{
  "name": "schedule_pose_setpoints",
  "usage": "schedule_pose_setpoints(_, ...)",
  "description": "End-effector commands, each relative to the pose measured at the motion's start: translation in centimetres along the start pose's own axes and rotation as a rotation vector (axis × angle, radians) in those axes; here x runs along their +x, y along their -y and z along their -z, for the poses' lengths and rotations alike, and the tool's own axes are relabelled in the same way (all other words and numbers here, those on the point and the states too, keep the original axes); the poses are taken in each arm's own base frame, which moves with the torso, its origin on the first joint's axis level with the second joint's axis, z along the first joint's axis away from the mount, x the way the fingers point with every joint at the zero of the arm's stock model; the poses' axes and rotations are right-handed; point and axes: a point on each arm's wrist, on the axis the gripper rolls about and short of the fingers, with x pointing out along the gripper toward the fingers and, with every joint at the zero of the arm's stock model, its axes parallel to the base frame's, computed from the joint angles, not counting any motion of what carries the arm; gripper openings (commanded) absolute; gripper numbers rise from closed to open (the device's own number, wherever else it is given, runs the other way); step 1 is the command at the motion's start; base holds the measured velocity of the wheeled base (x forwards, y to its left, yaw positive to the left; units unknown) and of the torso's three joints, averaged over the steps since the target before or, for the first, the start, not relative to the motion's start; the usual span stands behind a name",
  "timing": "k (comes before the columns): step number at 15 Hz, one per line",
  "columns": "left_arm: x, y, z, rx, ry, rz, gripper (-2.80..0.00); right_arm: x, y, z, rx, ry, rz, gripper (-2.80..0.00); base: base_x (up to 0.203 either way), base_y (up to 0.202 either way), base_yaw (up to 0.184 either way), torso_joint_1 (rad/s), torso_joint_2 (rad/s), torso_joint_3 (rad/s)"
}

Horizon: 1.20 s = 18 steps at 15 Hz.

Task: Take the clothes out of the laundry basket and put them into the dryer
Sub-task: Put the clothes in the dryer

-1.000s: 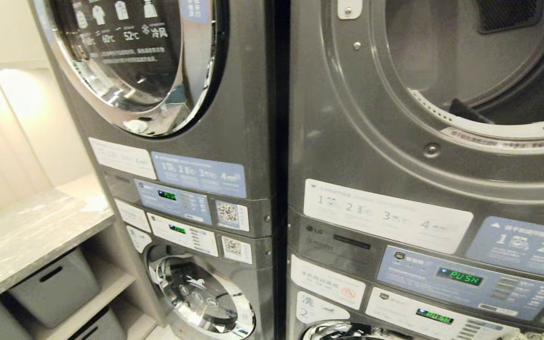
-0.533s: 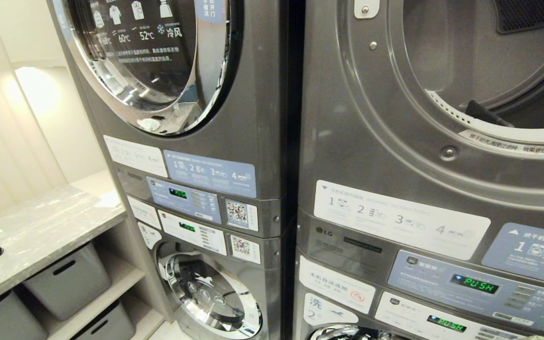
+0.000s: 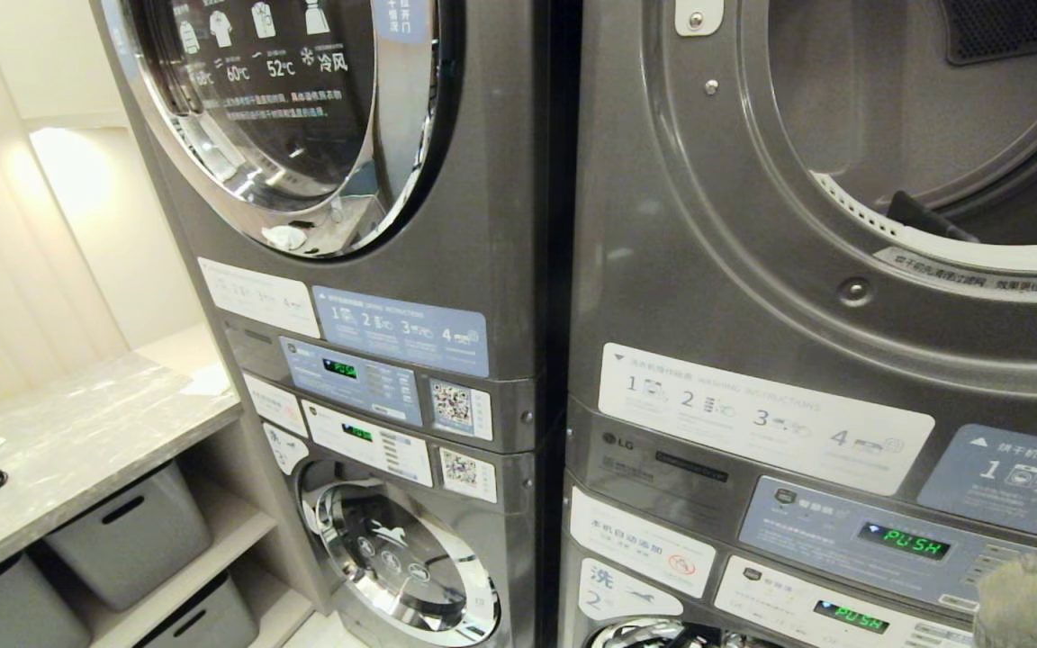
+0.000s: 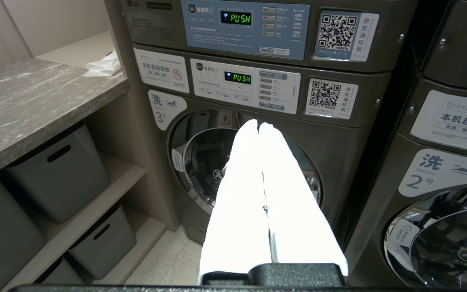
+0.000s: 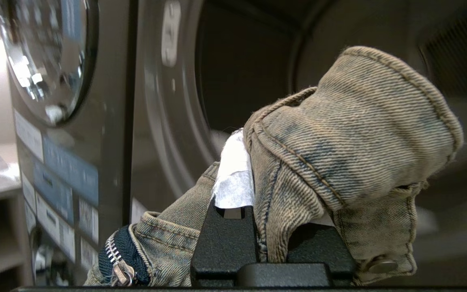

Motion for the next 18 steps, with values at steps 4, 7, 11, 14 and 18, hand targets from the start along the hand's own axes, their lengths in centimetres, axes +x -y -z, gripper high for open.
schedule_pose_setpoints(4, 0.0, 0.0, 0.0, -0.009, 0.002, 0.0, -2.8, 16.6, 2.8, 0.0, 0.002, 0.041, -0.067, -2.8, 0.0, 0.0, 0.0, 0.0, 0.0, 0.0)
schedule_pose_setpoints(7, 0.0, 0.0, 0.0, -0.024, 0.0, -0.001, -2.8, 22.8, 4.0, 0.3, -0.031, 0.173, 0.093, -2.8, 0.0, 0.0, 0.0, 0.0, 0.0, 0.0)
schedule_pose_setpoints(11, 0.0, 0.0, 0.0, -0.028, 0.0, -0.002, -2.8, 27.0, 5.6, -0.9, -0.014, 0.361, 0.393, -2.8, 0.0, 0.0, 0.0, 0.0, 0.0, 0.0)
schedule_pose_setpoints(14, 0.0, 0.0, 0.0, -0.028, 0.0, -0.002, -2.8, 28.0, 7.5, 1.1, -0.035, 0.313, 0.501, -2.8, 0.0, 0.0, 0.0, 0.0, 0.0, 0.0)
schedule_pose_setpoints(18, 0.0, 0.0, 0.0, -0.028, 0.0, -0.002, -2.8, 30.3, 9.1, 5.5, -0.05, 0.203, 0.548, -2.8, 0.0, 0.0, 0.0, 0.0, 0.0, 0.0)
